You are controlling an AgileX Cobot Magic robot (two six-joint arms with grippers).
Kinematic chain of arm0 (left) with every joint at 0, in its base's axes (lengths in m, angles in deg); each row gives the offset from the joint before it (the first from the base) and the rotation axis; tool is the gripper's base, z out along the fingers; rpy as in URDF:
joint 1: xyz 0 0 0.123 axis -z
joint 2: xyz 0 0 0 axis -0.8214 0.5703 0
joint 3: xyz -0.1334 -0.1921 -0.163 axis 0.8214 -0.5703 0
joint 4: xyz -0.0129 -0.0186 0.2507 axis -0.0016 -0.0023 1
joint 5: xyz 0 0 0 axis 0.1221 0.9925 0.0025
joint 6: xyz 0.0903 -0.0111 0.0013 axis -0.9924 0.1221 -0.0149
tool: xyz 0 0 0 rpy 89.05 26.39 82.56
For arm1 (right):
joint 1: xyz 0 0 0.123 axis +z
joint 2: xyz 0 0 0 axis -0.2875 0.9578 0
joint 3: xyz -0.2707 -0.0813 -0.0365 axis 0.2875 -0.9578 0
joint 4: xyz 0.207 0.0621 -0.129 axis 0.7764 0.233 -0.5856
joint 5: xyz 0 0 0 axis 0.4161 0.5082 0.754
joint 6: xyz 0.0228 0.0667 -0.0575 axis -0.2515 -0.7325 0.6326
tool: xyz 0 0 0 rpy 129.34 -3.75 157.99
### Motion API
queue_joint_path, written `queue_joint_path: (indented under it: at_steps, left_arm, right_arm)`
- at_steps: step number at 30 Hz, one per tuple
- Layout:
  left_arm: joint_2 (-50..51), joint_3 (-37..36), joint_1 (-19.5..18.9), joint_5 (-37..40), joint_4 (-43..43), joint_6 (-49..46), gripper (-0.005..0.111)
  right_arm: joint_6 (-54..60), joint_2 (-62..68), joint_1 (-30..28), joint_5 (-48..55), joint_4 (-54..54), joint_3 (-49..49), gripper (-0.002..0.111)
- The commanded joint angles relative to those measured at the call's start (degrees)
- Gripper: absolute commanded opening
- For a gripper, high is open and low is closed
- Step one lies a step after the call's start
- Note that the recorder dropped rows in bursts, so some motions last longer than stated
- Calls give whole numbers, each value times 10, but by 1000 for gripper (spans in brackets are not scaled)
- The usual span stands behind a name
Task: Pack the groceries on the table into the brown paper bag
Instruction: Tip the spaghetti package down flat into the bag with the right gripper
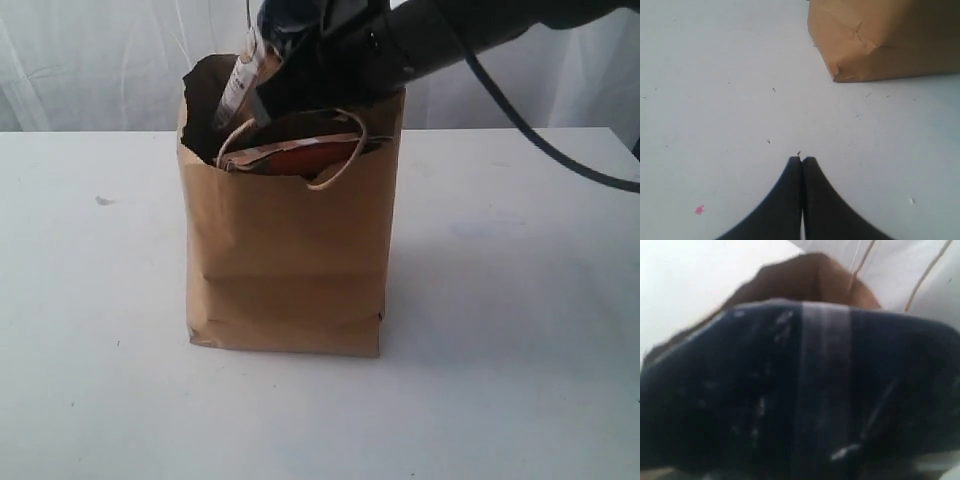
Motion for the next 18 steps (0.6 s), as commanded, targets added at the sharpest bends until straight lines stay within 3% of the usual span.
queue_joint_path:
  at_steps: [1,5,12,18]
  left_arm:
    - [-5,-1,-3,2,1,1,0]
    - [-5,-1,-3,2,1,1,0]
    - [-5,-1,-3,2,1,1,0]
    - [-5,-1,-3,2,1,1,0]
  right_arm:
    - [19,10,-5,90,-11,-13,0]
    - [28,2,-5,108,-11,-13,4]
    - [28,-15,-5,99,-15,-13,35]
    - [27,-20,-5,104,-19,-13,46]
